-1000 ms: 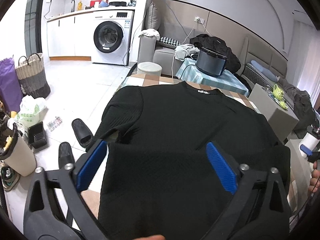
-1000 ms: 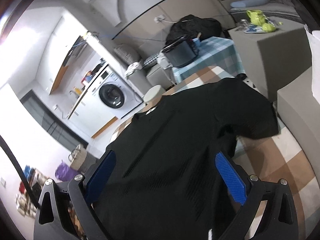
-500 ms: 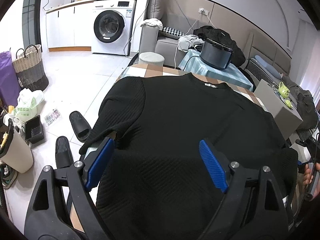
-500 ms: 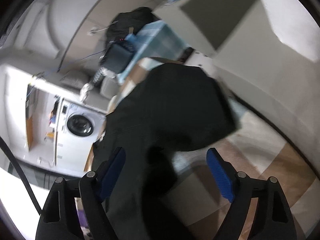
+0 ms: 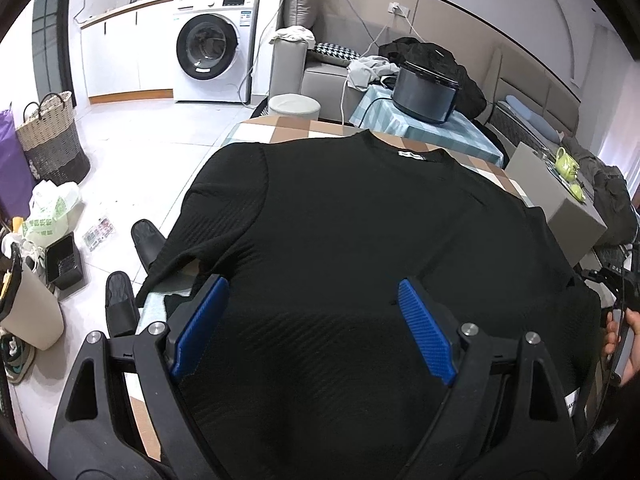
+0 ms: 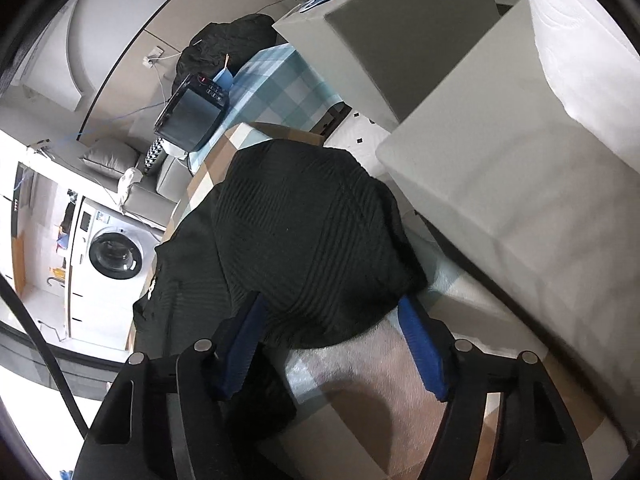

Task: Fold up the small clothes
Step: 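Grasp the shirt side with the right gripper and fold it inward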

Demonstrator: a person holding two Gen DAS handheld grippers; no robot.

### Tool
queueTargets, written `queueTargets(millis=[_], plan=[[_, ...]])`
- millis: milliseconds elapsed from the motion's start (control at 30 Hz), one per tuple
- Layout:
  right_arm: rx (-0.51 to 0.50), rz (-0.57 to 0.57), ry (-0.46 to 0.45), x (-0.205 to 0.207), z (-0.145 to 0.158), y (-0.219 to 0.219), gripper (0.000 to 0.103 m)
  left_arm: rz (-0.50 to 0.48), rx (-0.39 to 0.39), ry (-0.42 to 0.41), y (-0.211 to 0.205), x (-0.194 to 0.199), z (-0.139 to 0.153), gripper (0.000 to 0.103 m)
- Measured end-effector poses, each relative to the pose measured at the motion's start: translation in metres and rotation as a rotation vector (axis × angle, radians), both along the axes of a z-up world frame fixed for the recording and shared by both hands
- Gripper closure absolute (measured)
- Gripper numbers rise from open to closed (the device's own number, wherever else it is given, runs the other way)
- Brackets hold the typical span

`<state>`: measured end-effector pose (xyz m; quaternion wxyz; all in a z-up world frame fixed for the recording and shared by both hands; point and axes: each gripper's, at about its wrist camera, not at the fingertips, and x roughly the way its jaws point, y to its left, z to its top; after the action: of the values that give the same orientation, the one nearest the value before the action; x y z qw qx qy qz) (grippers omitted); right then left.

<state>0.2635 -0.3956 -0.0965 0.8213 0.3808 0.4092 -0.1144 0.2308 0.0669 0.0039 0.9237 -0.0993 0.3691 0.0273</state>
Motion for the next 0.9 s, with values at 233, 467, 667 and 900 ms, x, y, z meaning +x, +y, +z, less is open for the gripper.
queueTargets(millis=[233, 467, 667, 900], plan=[[-0.166, -0.014, 0.097, 0.015, 0.003, 0.006, 0.067, -0.019, -0.006, -0.003, -0.008, 0.005, -0.002, 0.017], [-0.180, -0.016, 0.095, 0.015, 0.005, 0.003, 0.094, -0.009, -0.022, 0.000, 0.004, -0.005, -0.006, 0.017], [-0.355, 0.112, -0.063, 0.048, 0.062, 0.045, 0.094, 0.023, -0.031, -0.005, 0.022, -0.019, -0.007, 0.017], [-0.351, 0.690, -0.186, 0.088, 0.089, 0.179, 0.094, 0.077, -0.042, -0.011, 0.046, -0.032, -0.003, 0.017]])
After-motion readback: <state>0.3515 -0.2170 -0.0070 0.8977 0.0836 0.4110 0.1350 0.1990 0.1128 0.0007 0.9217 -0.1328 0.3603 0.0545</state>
